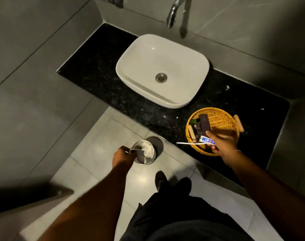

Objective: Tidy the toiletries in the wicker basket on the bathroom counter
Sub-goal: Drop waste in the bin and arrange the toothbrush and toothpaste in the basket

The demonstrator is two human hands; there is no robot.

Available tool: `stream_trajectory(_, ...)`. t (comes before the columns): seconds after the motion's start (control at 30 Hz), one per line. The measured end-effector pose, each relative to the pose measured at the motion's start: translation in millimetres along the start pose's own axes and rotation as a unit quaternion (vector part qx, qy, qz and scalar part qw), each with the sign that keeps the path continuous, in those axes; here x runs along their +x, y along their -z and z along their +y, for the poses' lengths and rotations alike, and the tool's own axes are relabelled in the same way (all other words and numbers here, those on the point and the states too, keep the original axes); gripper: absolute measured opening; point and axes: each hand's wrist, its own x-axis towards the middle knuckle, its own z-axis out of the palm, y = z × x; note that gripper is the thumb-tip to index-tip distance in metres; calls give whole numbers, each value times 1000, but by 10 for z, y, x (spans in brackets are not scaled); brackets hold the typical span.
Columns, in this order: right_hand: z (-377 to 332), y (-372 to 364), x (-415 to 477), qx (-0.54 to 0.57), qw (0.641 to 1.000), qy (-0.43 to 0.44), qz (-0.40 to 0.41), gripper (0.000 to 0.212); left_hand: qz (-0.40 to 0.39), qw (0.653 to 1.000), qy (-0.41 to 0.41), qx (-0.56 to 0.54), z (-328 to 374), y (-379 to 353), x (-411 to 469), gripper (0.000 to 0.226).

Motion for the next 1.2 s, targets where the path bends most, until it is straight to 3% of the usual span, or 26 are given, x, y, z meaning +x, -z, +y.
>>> stream_trajectory(0.17,142,-89,-44,-72,997,24,-14,28,19,999,30,-4,-244,-141,420,39)
stream_trajectory(0.37,365,-212,-40,-87,996,1,-35,30,-29,996,86,-18,-460,-399,918,53)
stream_trajectory(0.63,414,-307,-107,-12,998,-19,-50,26,-13,991,108,-75,-722,-314,677,22)
stream_trajectory(0.73,315,-299,-162,-11,999,11,-30,30,26,997,22,-64,-452,-287,512,22)
stream_trajectory(0.9,141,-240,-327,-79,991,109,-17,38,39,970,-229,-74,471,-459,-13,24)
stream_trajectory(0.97,62,-199,-390,-89,987,130,-28,39,-62,943,-321,-63,891,-609,-237,29)
stream_trajectory(1.07,-84,-114,-461,-107,980,167,-10,39,-277,879,-387,-16,1443,-817,-577,46)
stream_trajectory(1.2,-195,59,-460,-126,970,203,38,39,-351,791,-499,53,1748,-998,-818,27)
